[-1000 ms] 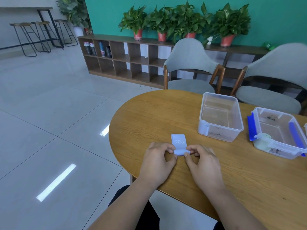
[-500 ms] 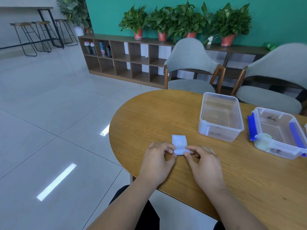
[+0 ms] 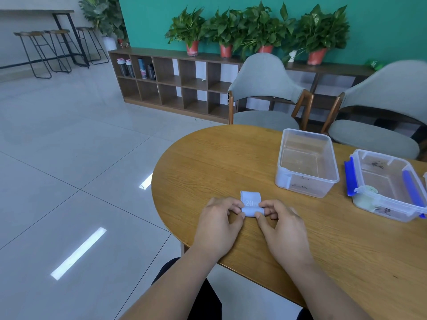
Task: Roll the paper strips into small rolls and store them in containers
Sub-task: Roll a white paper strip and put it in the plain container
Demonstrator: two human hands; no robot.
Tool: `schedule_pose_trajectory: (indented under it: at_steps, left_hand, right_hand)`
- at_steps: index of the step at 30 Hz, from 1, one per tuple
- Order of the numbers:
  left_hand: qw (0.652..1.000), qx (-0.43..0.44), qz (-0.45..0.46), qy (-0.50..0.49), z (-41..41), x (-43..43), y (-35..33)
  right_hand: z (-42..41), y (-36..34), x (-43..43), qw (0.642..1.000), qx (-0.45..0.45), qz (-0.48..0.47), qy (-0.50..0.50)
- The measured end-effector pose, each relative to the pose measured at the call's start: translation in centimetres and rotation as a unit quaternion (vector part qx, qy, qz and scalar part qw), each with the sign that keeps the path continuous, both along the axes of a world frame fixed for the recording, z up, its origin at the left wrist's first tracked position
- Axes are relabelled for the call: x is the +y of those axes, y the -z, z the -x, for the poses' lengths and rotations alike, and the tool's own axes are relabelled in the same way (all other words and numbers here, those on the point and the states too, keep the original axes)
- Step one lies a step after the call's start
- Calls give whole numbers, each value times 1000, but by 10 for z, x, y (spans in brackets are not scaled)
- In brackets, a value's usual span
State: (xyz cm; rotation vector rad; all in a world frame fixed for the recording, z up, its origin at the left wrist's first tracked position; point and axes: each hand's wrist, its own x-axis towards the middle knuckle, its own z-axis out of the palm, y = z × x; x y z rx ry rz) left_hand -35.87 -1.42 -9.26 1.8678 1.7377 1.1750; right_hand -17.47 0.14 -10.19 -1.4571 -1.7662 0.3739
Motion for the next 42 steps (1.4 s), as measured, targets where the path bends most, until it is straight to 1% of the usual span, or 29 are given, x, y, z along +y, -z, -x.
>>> schedule_pose_trajectory:
  at_steps: [3,9,11,14,16,24,34,37,40,42]
  left_hand:
    - [1000,16,-6,1,0,0,2]
    - [1000,18,0,5,0,0,0]
    - [1000,8,4,4,1,0,-1]
    - [1000,-9,5,1,2,-1,-2]
    - [1000,-10,2,1,2,-1,-2]
    - [1000,19,-11,7,1,1,2]
    - [1000,15,1,5,2,1,3]
    - [1000,22,-3,8,2,2,3]
    - [1000,30,-8,2,1,2,5]
    - [999,33,-7,-1,0,2,5]
  right_hand:
    - [-1,3,1,999,-33,-8,-1]
    - [-2,3,2,999,-42,-2,2]
    - [-2,2,1,999,-34,-1,-4]
    - [0,-1,-1,1000,10,9,-2]
    - [1,-3,-1,1000,20,10,0]
    - [1,3,1,1000,-30,-4,6]
    - [0,4,2,998,-62,-19,-2]
    - [1,3,1,998,-60,-16,-1]
    - [2,1,0,1000,-26,6,4]
    - [2,0,-1,999,-47,7,-1]
